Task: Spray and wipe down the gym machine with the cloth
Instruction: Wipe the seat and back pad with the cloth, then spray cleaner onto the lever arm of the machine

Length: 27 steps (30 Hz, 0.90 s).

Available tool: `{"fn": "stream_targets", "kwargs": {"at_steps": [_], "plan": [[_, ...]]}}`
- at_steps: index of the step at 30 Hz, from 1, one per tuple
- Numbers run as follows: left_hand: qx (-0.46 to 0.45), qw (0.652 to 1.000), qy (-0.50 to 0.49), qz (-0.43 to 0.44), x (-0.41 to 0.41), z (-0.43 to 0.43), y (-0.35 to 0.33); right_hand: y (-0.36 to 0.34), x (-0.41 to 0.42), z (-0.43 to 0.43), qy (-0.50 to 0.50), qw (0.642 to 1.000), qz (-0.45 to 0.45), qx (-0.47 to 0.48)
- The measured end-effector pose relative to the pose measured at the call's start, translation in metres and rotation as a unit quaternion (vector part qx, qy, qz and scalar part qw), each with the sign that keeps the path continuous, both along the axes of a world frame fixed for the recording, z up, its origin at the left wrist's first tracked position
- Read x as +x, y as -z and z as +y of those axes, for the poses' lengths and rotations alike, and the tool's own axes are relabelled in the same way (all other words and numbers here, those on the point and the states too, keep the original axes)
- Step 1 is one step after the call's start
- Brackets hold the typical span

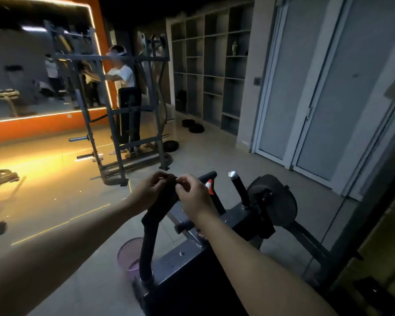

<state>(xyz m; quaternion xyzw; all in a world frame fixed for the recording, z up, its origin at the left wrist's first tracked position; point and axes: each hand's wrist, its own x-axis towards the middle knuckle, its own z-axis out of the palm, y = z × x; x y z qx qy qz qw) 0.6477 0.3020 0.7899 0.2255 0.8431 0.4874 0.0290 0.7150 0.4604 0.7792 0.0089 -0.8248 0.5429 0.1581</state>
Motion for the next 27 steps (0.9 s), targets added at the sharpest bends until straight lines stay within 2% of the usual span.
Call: {"fn": "stream_targets", "kwargs": {"at_steps": [7,12,16,19,23,27], "plan": [[0.014,0.999,0.034,-0.029,-0.037,0.034,0.012,0.026,-0.024,0.014,0.141,0.982,0.082,0.098],[0.048,0.996,0.062,-0.042,-0.077,0.042,0.026,0.044,-0.035,0.012,0.211,0.977,0.029,0.015],[0.029,0.996,0.081,-0.04,-0.112,0.043,0.042,0.066,-0.049,0.003,0.252,0.967,-0.006,-0.04],[0.037,0.991,0.11,-0.066,-0.119,0.048,0.047,0.076,-0.053,-0.005,0.25,0.967,-0.031,-0.043],[0.057,0.976,0.177,-0.112,-0.127,0.049,0.058,0.078,-0.057,-0.014,0.293,0.951,-0.056,-0.082],[0.075,0.96,0.226,-0.149,-0.14,0.051,0.072,0.077,-0.063,-0.013,0.299,0.947,-0.092,-0.071]]}}
